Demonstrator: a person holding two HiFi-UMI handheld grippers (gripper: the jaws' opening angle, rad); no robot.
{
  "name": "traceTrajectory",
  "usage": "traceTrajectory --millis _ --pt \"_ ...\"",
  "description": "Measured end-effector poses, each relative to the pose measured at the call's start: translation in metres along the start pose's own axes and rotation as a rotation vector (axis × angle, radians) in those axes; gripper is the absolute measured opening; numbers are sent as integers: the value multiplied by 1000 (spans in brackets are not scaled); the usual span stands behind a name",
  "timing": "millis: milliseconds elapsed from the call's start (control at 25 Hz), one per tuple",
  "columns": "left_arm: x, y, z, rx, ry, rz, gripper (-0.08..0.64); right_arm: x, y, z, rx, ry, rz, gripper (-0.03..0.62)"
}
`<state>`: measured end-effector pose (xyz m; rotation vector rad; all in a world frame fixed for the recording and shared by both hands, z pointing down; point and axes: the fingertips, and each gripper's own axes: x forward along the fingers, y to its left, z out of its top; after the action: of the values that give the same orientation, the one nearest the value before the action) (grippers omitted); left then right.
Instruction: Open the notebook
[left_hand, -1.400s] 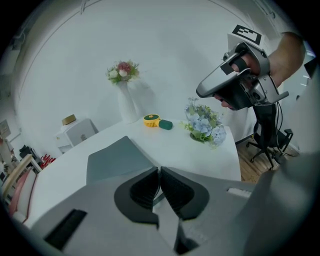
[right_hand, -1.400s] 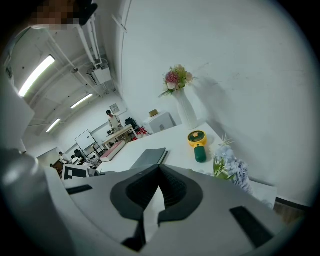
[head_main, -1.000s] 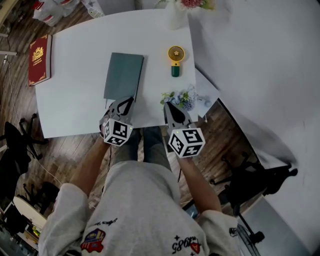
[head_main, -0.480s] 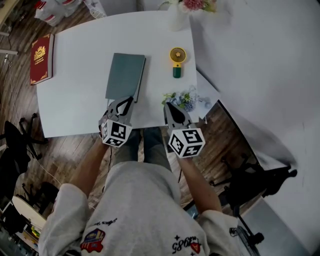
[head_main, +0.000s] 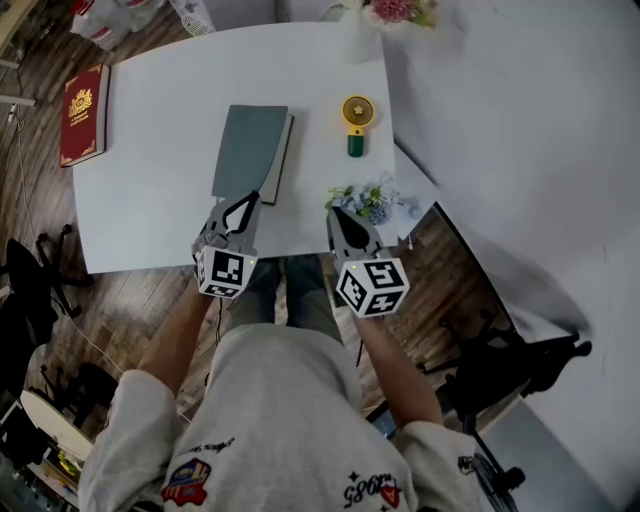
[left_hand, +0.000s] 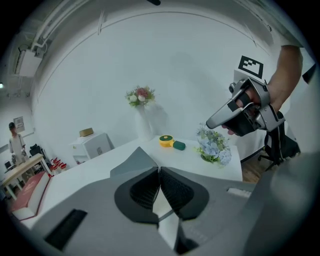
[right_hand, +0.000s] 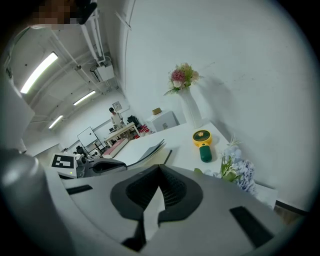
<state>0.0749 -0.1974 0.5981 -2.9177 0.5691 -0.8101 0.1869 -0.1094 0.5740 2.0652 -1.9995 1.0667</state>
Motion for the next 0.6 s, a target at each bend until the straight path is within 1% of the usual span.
traceTrajectory --millis 200,600 --pt "-9 9 4 -18 -32 42 15 3 6 -1 -9 6 10 -8" --pt "-22 24 7 -44 -69 99 15 8 18 -3 -26 19 27 -8"
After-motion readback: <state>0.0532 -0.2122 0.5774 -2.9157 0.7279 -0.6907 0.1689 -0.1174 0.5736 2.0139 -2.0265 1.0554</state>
